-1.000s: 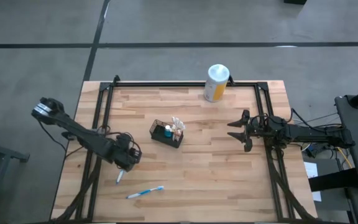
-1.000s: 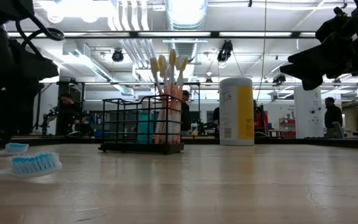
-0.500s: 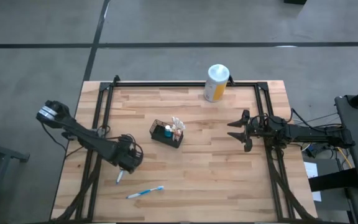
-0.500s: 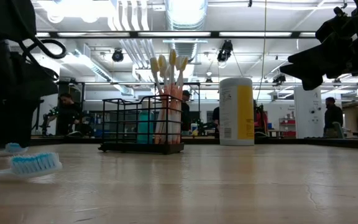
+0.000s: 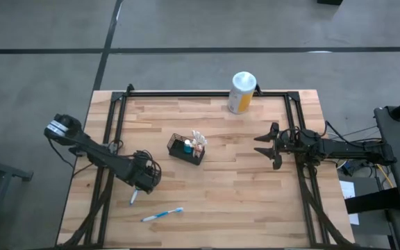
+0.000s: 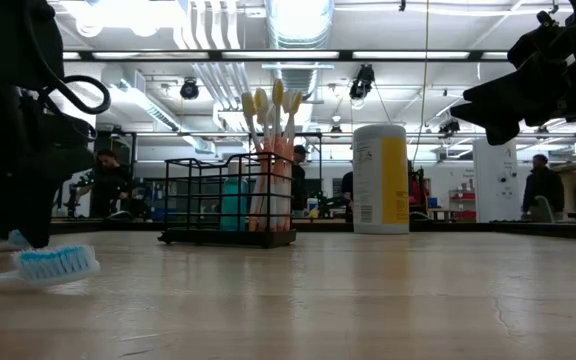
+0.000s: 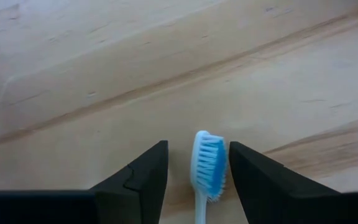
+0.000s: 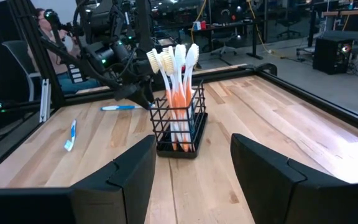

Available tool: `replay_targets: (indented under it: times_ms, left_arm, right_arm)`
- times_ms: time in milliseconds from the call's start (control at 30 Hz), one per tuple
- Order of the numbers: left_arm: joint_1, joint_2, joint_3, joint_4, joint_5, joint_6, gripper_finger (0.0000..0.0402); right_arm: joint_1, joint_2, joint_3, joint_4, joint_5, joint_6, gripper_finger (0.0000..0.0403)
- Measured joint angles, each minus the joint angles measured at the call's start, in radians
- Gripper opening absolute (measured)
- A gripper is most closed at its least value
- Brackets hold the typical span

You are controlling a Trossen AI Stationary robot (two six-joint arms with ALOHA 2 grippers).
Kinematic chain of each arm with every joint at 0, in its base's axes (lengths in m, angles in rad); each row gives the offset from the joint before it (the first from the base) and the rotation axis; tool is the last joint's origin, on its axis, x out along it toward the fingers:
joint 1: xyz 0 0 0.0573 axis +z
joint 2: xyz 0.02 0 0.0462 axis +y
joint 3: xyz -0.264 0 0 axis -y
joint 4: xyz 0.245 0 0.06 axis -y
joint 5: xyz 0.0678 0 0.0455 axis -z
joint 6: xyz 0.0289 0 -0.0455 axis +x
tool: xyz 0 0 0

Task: Pick & Place toothbrushing station
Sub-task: Put the blue toothbrush into the left section of the wire organizer

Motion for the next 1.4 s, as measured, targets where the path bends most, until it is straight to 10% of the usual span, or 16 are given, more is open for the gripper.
replay_targets:
  times_ms: [667,1400]
  left_arm:
    - [0.004,0.003,-0.007,0.030,0.001,0.000,0.0168]
    - [0.004,0.002,-0.006,0.036,-0.002,0.002,0.0022]
  right_arm:
    - [0.000,0.000,0.000,0.000,0.000,0.000,0.0203]
    - [0.000,0.000,0.000,0.000,0.000,0.000,0.0203]
